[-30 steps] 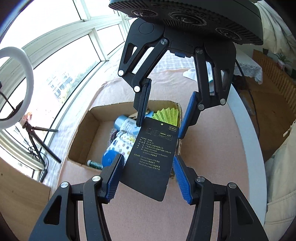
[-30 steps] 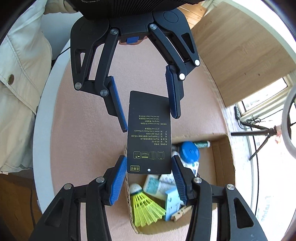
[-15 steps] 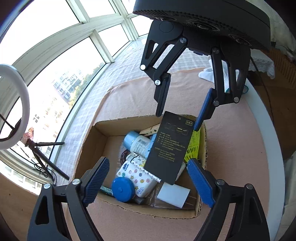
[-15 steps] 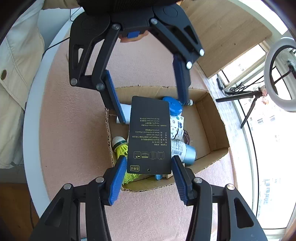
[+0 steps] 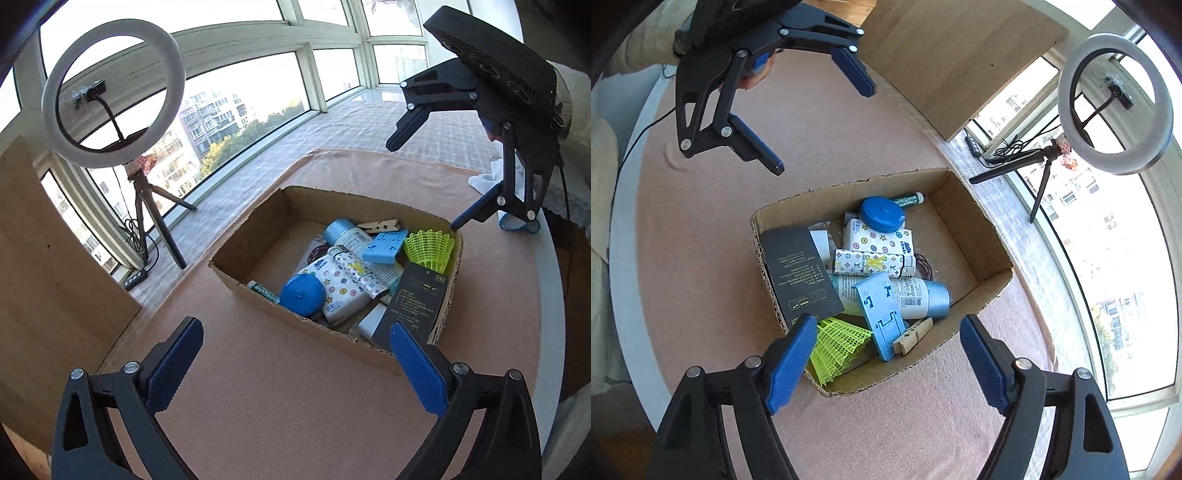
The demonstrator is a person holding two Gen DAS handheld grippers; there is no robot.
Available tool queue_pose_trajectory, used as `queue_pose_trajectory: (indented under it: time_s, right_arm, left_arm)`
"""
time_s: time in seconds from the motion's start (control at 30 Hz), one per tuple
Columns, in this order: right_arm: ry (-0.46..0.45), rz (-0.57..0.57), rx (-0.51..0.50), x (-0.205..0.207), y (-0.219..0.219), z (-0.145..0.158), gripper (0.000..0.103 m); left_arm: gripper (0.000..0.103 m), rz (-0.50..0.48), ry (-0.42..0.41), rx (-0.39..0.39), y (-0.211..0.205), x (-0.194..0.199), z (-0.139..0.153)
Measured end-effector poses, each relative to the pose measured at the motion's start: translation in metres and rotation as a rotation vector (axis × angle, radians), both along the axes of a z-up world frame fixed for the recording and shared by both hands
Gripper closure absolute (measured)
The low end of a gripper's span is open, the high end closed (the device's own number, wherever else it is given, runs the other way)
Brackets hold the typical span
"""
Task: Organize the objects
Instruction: 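Open both grippers and withdraw them from the box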
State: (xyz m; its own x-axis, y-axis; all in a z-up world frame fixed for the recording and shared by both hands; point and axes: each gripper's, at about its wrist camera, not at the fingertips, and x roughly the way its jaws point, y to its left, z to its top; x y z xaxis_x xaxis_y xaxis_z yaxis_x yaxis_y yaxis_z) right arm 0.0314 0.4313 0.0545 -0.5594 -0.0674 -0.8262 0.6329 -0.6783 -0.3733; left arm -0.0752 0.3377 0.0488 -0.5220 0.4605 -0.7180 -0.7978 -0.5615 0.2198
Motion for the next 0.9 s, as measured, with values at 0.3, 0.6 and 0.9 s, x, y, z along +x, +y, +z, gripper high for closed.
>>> queue_pose_trajectory:
  time_s: [0.3,0.6,0.9]
  right_arm:
    - [0.157,-0.575,-0.311,-0.034,-0.038,0.038,0.002]
    - [0.110,-0.829,-0.410,-0.065,-0.160,0.016,0.002]
    - [0.090,-0.789,-0.362,-0.087,-0.246,0.013,0.002]
  left_arm:
    - [0.000,0.458,-0.078,0.162,-0.123,-0.007,0.015]
    - [0.000,0.820,-0.035,0.177,-0.243,0.027,0.030]
    - [0.000,0.973,-0.011,0.237,-0.323,0.055,0.048]
